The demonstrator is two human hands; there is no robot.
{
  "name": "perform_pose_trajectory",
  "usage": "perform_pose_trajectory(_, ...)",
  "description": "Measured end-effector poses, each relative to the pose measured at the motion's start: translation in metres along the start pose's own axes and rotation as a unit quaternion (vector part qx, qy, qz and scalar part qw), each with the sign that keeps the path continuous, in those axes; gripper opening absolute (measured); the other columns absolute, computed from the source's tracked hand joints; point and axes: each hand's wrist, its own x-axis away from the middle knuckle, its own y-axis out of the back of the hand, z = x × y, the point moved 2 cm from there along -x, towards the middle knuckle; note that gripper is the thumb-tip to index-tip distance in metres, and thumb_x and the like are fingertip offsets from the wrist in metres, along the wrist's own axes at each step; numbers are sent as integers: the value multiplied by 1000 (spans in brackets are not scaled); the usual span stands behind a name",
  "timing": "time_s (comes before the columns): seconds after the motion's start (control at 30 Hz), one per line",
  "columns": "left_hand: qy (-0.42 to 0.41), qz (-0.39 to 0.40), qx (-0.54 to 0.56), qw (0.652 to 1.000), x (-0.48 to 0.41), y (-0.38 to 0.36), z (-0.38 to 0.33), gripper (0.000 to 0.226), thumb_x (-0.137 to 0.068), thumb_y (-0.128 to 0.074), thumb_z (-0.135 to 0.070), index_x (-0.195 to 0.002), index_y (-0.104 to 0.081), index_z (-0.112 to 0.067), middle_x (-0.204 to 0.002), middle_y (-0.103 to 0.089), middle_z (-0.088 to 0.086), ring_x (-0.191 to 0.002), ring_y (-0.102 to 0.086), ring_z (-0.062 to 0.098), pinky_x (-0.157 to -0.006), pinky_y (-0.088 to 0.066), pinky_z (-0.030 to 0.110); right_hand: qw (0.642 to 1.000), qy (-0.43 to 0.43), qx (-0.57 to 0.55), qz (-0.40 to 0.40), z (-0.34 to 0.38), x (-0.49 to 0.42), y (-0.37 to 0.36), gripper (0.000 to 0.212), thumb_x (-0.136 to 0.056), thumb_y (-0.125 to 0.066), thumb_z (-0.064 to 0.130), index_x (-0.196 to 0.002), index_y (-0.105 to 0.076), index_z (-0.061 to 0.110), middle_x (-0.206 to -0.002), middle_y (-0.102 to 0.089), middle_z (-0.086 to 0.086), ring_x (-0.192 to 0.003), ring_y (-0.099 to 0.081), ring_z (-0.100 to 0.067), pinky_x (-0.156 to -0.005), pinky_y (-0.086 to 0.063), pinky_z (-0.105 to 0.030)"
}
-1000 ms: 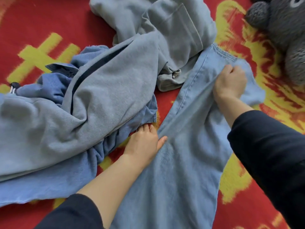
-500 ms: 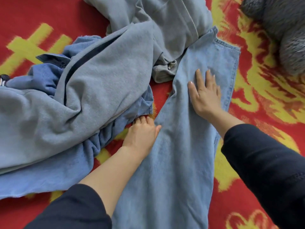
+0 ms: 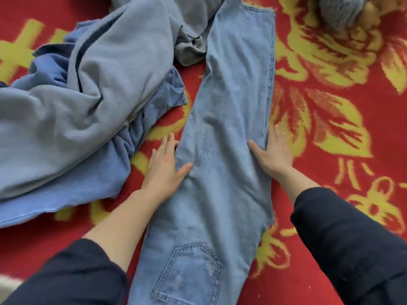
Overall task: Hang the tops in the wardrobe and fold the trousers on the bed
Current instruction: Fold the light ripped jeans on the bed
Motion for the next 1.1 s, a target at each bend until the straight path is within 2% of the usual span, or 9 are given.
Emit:
perform_pose_trajectory(0.17,16,-2,-36,999,123,-28,30,86,-88,-63,-36,-152,-8,-21,-153,3,-19,-147,0,12,-118,-10,38,997,-36,-60,-35,-41,105,-44,88,-86,-55,62,-154,-14,25,-162,-5,5,-149,-2,-15,-118,-12,-45)
perform_pose_trajectory(0.3,99,-29,-13,995,186,-40,49,71,-88,-64,-31,-147,-29,-16,-151,-28,0,-132,-26,26,-107,-26,37,997,-35,-73,-14,-59,173,-78,94,-79,-67,57,-152,-20,21,-162,-8,6,-148,-4,-15,-116,-11,-42)
perform_pose_trajectory(0.4,190,-35,69,979,214,-42,60,60,-87,-67,-31,-137,-39,-11,-134,-43,12,-122,-40,30,-99,-32,36,990,-72,-115,-45,-65,214,-100,72,-75,-73,49,-132,-46,13,-151,-30,-2,-138,-24,-24,-109,-23,-45)
perform_pose_trajectory(0.53,201,13,54,978,247,-46,60,34,-94,-57,-29,-119,-44,-10,-115,-61,11,-104,-57,33,-75,-43,37,990,-88,-105,-12,-72,269,-128,44,-81,-65,51,-103,-67,13,-140,-33,1,-130,-25,-25,-105,-23,-43)
perform_pose_trajectory(0.67,217,27,-8,976,291,-54,63,24,-98,-49,-29,-107,-47,-7,-100,-64,13,-93,-58,34,-69,-41,38,991,-32,-132,11,-85,326,-145,27,-87,-61,41,-77,-51,18,-115,-44,3,-110,-38,-20,-90,-34,-38)
perform_pose_trajectory(0.77,232,90,20,968,332,-64,63,24,-96,-50,-28,-112,-53,-10,-109,-62,8,-101,-58,31,-78,-45,36,965,-50,-245,75,-108,362,-151,17,-89,-57,22,-80,-47,11,-85,-53,-3,-82,-48,-23,-64,-33,-33)
perform_pose_trajectory(0.93,326,293,114,892,415,-72,56,17,-84,-66,-18,-97,-59,-8,-98,-67,9,-88,-61,24,-86,-50,38,927,-151,-226,256,-168,428,-146,19,-89,-55,23,-74,-46,15,-73,-50,-3,-62,-44,-19,-58,-31,-28)
perform_pose_trajectory(1.0,358,356,145,851,438,-65,42,33,-83,-67,-16,-113,-59,-8,-108,-70,12,-95,-68,28,-90,-54,44,901,-190,-241,305,-182,449,-132,16,-87,-59,23,-78,-51,13,-74,-52,-6,-60,-44,-19,-56,-32,-26)
perform_pose_trajectory(1.1,330,345,208,853,439,-51,17,39,-87,-65,-8,-122,-48,-16,-112,-69,9,-100,-68,27,-84,-57,41,897,-197,-277,282,-191,449,-109,23,-83,-67,24,-97,-63,6,-93,-66,-7,-75,-62,-24,-65,-47,-33)
